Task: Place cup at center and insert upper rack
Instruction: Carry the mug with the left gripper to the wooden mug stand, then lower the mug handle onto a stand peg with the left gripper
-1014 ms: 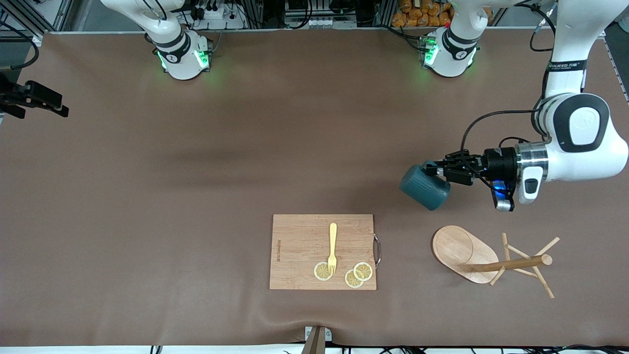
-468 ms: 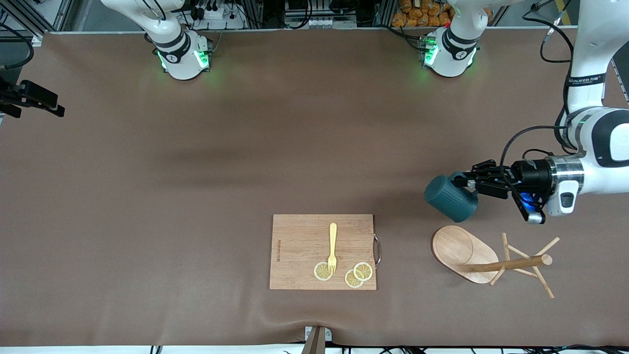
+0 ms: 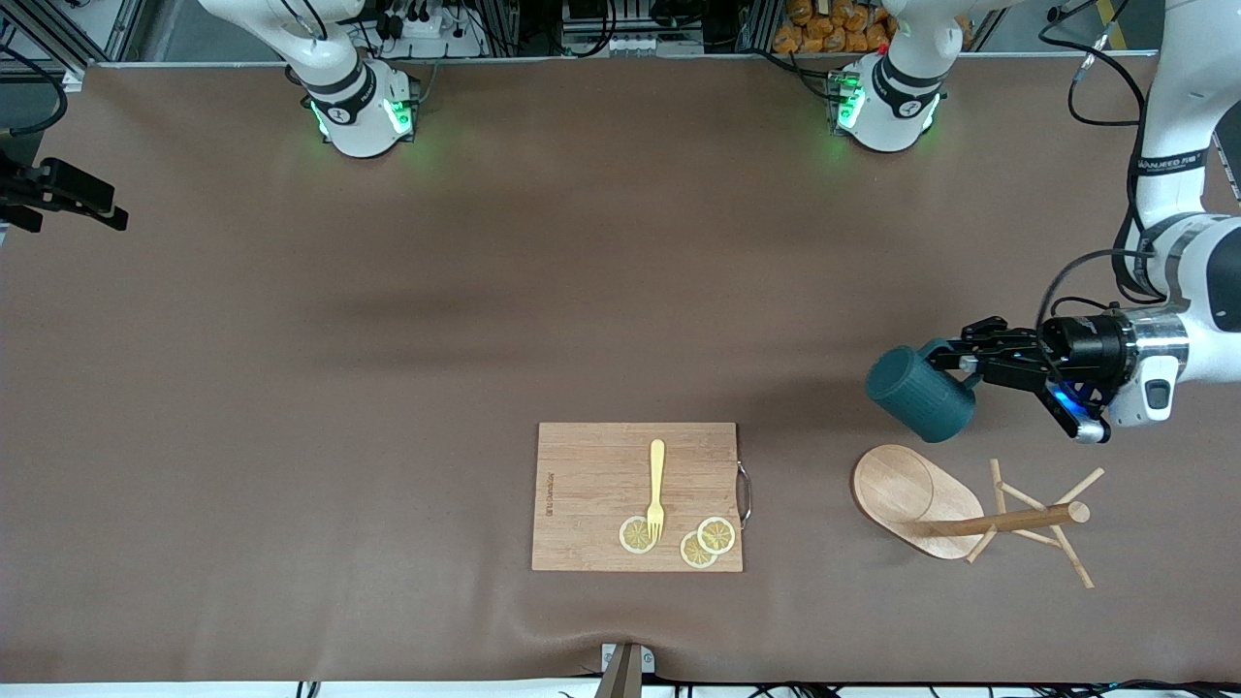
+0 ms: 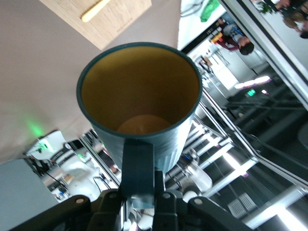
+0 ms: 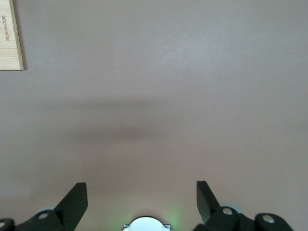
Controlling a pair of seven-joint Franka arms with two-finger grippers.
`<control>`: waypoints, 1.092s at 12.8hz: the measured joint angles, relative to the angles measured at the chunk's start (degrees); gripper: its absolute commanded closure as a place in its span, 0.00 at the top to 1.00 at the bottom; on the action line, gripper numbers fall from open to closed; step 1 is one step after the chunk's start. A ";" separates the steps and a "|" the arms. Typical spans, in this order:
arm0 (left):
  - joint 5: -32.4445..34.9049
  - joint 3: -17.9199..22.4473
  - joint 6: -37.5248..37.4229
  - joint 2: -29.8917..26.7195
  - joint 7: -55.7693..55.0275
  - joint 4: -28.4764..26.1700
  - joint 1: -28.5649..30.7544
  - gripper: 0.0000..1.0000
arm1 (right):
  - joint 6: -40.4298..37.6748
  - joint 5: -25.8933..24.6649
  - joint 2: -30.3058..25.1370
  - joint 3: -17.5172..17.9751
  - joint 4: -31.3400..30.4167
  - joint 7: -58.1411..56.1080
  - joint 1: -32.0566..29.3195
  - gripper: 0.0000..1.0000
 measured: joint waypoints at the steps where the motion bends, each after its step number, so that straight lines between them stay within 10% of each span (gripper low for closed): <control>1: -0.42 0.00 -1.60 1.14 0.38 0.89 1.04 0.00 | 0.00 0.00 0.00 0.00 0.00 0.00 0.00 1.00; 14: -6.55 0.04 -2.98 6.56 7.93 5.44 3.93 0.00 | -0.02 0.02 0.01 0.35 0.00 0.00 0.03 1.00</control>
